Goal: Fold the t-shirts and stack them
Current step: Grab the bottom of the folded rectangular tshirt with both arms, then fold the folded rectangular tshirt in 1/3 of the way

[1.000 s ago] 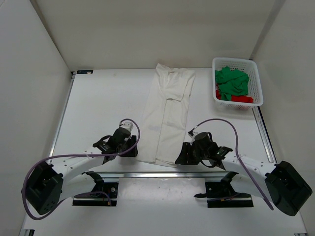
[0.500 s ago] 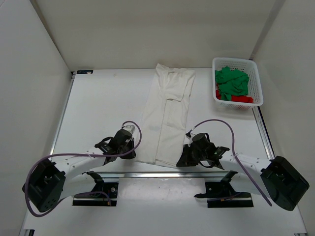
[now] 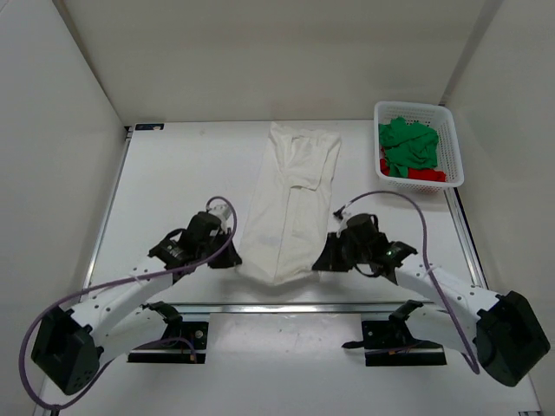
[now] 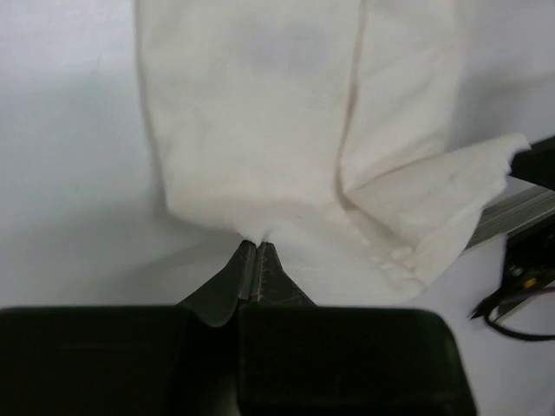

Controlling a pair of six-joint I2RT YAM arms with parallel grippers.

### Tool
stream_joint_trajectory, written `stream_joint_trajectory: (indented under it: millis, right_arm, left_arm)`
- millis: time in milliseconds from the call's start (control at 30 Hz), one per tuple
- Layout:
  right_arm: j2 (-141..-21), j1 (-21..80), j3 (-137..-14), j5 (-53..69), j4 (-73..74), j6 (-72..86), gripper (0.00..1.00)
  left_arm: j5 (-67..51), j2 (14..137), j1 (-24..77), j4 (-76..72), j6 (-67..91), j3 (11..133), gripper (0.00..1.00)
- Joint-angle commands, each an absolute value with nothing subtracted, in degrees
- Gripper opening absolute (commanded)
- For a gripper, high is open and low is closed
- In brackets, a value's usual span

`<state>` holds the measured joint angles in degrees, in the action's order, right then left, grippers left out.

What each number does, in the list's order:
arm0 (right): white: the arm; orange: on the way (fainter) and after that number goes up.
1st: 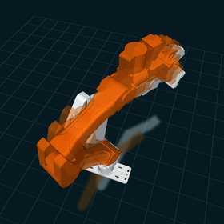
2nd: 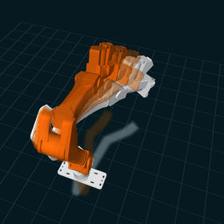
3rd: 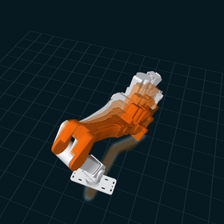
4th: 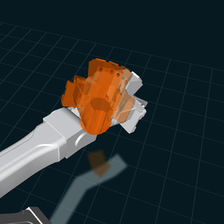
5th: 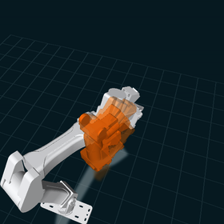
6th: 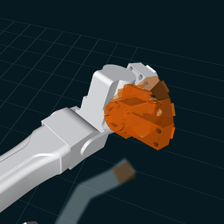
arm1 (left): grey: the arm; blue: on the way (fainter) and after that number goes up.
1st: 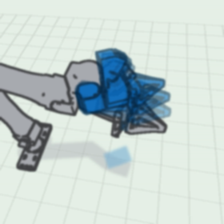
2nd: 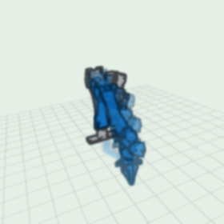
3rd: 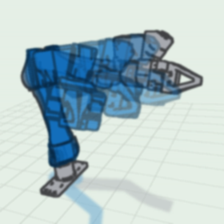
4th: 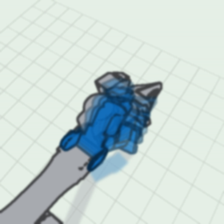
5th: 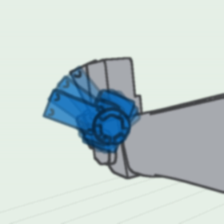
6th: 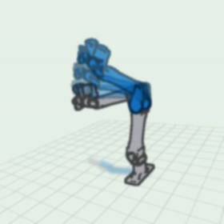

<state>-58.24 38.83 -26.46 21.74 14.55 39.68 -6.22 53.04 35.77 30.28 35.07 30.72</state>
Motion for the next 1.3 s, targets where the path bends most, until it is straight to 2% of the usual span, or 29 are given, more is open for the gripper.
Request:
stream_joint_trajectory:
  millis: [0,133,400,733,767,900,967,1033,1100,1200,1267]
  right_arm:
    - [-62.3,29.1,-33.8,22.9,12.9,30.3,0.0]
    - [-73.3,22.2,-44.4,22.2,12.6,25.8,0.0]
    - [-85.6,11.6,-51.7,23.8,7.1,27.5,0.0]
    - [-99.9,8.0,-63.3,26.8,5.2,27.8,0.01]
    - [-101.7,8.0,-63.9,27.2,5.4,27.6,0.0]
    - [-104.8,7.7,-65.3,27.8,3.9,27.5,0.0]
    - [-106.0,7.3,-65.9,28.7,2.9,27.7,0.0]
    - [-106.4,6.9,-66.9,29.4,2.5,27.8,0.03]
    - [-105.7,6.8,-67.8,28.5,3.8,27.1,0.12]
    - [-102.8,7.6,-67.1,25.3,5.8,26.5,0.33]
    - [-98.9,8.6,-65.1,20.4,6.2,26.7,0.37]
  left_arm:
    - [-4.3,61.9,34.9,20.3,33.4,39.3,0.0]
    - [-2.4,76.1,30.8,11.0,33.7,47.8,0.0]
    - [-0.3,98.1,27.2,11.9,31.1,69.7,0.0]
    - [-0.1,112.7,24.6,14.8,30.0,83.6,0.01]
    - [-0.2,113.3,24.2,14.4,30.1,83.8,0.03]
    - [-2.4,114.0,22.1,10.6,31.0,82.4,0.23]
    - [-1.9,112.9,21.7,7.5,31.7,80.5,0.29]
    - [-2.7,111.4,20.6,5.5,33.5,78.1,0.35]
    - [-3.9,107.3,19.9,2.6,34.6,74.5,0.38]
    - [-3.3,100.4,21.7,-1.3,34.5,66.4,0.36]
    - [-3.3,97.8,24.9,-3.8,34.8,58.8,0.36]
